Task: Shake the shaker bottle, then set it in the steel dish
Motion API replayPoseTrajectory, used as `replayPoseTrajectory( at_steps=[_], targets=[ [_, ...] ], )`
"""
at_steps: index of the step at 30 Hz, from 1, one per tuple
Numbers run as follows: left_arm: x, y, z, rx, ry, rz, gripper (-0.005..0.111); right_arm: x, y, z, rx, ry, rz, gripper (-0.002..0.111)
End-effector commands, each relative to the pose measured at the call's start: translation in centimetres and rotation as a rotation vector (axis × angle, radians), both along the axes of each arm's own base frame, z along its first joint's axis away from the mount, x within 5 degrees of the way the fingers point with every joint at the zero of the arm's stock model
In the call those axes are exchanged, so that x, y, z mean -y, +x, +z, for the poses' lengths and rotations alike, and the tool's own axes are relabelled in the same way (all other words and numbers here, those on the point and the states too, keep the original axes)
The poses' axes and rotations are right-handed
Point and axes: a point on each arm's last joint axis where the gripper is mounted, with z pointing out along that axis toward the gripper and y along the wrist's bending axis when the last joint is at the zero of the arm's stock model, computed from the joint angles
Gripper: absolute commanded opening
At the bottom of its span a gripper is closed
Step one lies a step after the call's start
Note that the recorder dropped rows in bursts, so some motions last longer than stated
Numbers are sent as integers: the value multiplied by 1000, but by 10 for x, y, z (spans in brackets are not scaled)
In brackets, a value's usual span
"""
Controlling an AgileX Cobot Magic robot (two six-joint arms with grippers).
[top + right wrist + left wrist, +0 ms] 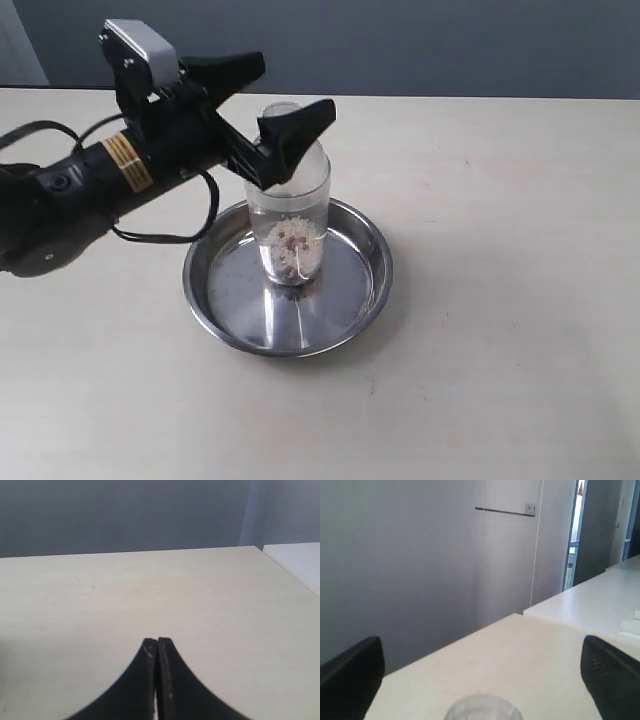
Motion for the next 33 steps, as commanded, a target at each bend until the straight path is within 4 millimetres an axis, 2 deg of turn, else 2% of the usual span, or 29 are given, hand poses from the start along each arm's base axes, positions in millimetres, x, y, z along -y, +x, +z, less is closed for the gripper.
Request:
replayPoseTrajectory(
  at_steps=[1,3,5,7,9,11,15,18,23,25,28,33],
  targets=[
    [-15,-11,42,31,23,46,95,0,0,1,16,-3,-4,-1],
    [-20,-23,63,29,87,83,76,0,0,1,16,-3,-4,-1],
    [-25,-36,79,9,154,116,53,0,0,1,16,-3,-4,-1],
    [-33,-53,95,-48,206,158,23,0,0,1,16,-3,-4,-1],
    [-43,-69,106,-119,218,216,1,0,0,1,16,-3,-4,-1],
    [-54,-86,112,-168,236,296,1,0,0,1,16,-3,-4,-1],
    [-73,-127,110,-146,260,390,0,0,0,1,16,-3,-4,-1],
    [-84,-156,98,-165,224,440,0,0,0,1,16,-3,-4,-1],
    [-96,-200,65,-185,87,457,0,0,0,1,16,-3,-4,-1],
    [-102,-212,56,-211,14,482,0,0,0,1,16,-3,-4,-1],
    [-107,-222,40,-222,18,512,0,0,0,1,16,-3,-4,-1],
    [-109,-229,24,-230,16,515,0,0,0,1,16,-3,-4,-1]
  ],
)
